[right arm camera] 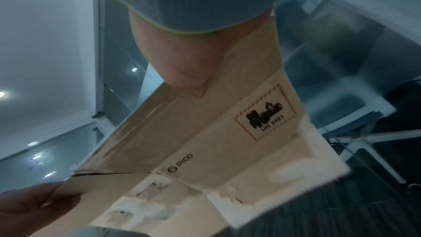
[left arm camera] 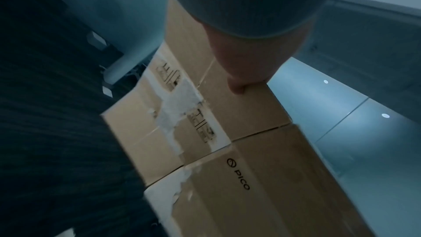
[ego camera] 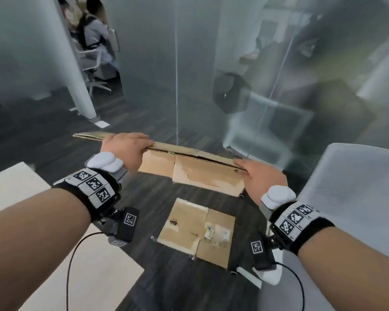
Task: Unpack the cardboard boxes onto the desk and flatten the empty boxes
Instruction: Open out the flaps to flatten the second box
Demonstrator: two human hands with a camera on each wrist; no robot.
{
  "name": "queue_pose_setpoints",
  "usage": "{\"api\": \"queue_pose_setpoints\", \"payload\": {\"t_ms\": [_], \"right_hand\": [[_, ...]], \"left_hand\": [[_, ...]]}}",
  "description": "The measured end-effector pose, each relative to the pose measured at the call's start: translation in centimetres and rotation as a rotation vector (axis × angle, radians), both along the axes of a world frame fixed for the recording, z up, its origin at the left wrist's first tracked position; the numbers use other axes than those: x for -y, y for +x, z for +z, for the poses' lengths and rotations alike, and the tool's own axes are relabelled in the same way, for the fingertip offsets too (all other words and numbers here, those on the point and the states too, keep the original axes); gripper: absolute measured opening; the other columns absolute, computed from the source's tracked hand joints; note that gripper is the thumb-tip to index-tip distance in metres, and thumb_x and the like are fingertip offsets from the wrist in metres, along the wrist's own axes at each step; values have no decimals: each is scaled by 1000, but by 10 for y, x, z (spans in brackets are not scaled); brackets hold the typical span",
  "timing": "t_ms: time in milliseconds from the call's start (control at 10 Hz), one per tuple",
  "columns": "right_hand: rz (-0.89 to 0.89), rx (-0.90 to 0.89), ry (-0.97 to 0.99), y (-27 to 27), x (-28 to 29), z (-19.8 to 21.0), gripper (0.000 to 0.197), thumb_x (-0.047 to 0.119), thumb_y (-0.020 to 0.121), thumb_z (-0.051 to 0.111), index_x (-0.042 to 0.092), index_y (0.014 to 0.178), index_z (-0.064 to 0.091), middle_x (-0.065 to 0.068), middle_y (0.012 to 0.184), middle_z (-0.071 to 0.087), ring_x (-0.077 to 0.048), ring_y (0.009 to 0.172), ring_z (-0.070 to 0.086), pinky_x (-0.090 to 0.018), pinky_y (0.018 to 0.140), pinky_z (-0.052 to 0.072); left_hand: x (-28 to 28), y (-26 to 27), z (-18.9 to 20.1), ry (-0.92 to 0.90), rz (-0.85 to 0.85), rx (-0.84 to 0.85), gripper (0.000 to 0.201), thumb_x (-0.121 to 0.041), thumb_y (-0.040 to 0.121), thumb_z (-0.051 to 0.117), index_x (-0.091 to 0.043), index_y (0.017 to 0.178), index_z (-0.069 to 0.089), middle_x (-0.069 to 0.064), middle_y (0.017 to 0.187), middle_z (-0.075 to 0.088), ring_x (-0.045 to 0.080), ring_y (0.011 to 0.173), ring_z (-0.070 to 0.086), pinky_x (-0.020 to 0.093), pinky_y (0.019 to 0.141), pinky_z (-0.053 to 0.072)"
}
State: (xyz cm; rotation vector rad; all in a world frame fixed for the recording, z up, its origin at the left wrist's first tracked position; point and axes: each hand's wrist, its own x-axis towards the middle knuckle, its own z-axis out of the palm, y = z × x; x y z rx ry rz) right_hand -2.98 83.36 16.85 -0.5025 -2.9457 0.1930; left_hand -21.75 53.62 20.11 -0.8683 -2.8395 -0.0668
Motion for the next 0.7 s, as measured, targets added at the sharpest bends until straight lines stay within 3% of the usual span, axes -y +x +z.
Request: {"api": "queue_pose_setpoints", "payload": {"t_ms": [100,200,300,400,500,600,700], "right_hand": [[-26,-24,84,5,-15,-18,49,23,100,44,48,141,45,13,143,57,-23,123,59,-41,97,50],[-39,117,33,2,-22,-55,52,26,100,45,49,146,38,18,154,44,-19,141,43,-45,111,41],[-7,425,-101,8,-21,-99,57,32,99,51,36,153,34,8,161,34,-21,146,36,-35,117,33],[-58,693,-294,23,-8,-140,63,46,99,52,29,156,31,1,161,35,-22,145,38,-31,116,31],[-144,742,-384,30,-2,-167,53,51,97,51,32,146,48,3,151,49,-19,136,49,-29,113,37],[-198,643,-417,23,1,-169,41,46,96,57,29,133,62,4,138,61,-16,126,57,-24,107,40],[-209,428,-461,3,6,-147,29,41,95,61,29,119,71,7,125,67,-14,119,60,-24,104,41]], "left_hand": [[-24,-10,-12,-16,-51,57,45,-32,103,42,-49,145,46,-23,153,45,15,143,40,41,116,26],[-32,-18,-45,-68,-90,162,44,-36,106,35,-45,148,43,-21,156,42,14,146,36,39,118,22],[-27,-15,-95,-157,-151,405,40,-39,107,39,-36,145,50,-10,152,51,18,139,47,33,113,34],[-18,-3,-145,-284,-189,691,46,-47,106,42,-33,150,46,-8,156,46,17,142,44,31,115,34],[-13,3,-165,-324,-206,688,44,-50,103,46,-36,144,53,-10,151,51,15,137,48,30,113,37],[-19,-2,-153,-328,-176,717,38,-40,104,46,-27,137,61,-5,142,60,18,128,57,29,104,44],[-27,-10,-124,-279,-159,686,37,-31,107,42,-19,135,62,1,138,62,22,122,60,29,98,46]]}}
